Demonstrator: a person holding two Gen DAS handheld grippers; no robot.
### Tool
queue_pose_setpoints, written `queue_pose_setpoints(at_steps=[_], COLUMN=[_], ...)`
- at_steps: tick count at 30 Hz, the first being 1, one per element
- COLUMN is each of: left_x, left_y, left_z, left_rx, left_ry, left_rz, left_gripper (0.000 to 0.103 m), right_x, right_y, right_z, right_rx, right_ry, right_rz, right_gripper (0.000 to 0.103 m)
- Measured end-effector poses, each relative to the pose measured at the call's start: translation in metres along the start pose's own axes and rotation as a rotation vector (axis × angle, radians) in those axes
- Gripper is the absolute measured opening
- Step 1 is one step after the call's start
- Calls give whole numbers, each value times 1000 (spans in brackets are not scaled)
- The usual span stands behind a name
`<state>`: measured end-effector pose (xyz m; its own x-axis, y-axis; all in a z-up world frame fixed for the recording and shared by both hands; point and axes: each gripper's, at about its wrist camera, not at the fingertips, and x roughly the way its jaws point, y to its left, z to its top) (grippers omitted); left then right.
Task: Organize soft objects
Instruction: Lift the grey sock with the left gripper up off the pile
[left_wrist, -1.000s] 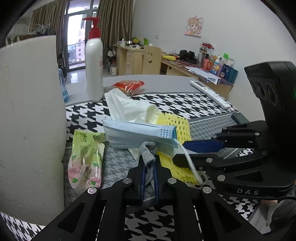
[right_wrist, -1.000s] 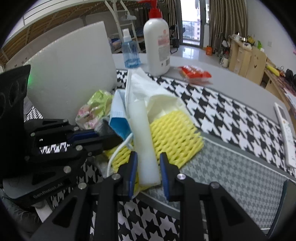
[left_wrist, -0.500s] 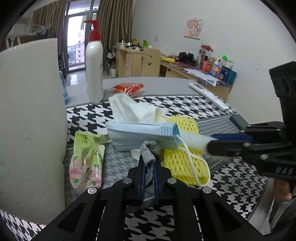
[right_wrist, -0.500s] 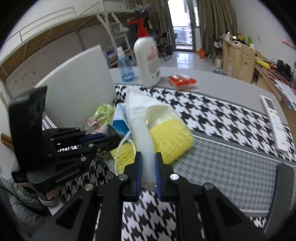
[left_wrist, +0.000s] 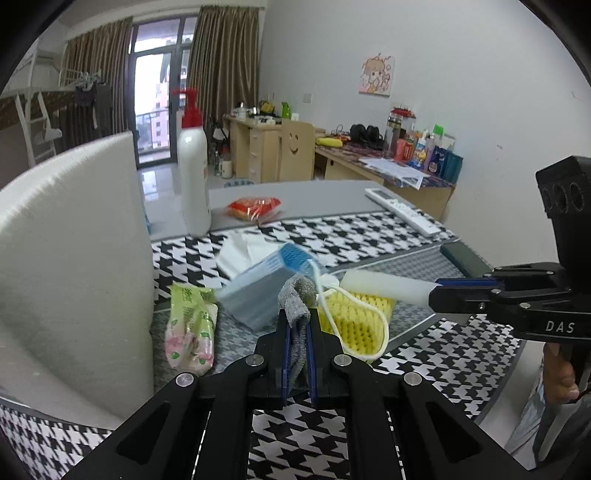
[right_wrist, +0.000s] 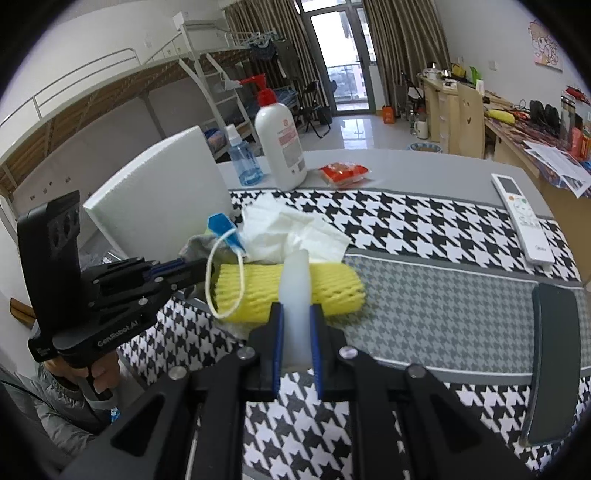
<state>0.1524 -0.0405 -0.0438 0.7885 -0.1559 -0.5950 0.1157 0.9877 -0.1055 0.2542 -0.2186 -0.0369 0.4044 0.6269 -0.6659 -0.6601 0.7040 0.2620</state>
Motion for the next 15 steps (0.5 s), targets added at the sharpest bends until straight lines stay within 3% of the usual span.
queue_pose_setpoints(at_steps=[15], left_x=[-31], left_y=[-7], left_z=[25], left_rx=[45], left_ry=[-84], left_rz=[35], left_gripper=[7], right_x=[-32], right_y=[6], right_z=[2], right_rx=[31], right_ry=[-104], right_rz=[3], right_gripper=[17])
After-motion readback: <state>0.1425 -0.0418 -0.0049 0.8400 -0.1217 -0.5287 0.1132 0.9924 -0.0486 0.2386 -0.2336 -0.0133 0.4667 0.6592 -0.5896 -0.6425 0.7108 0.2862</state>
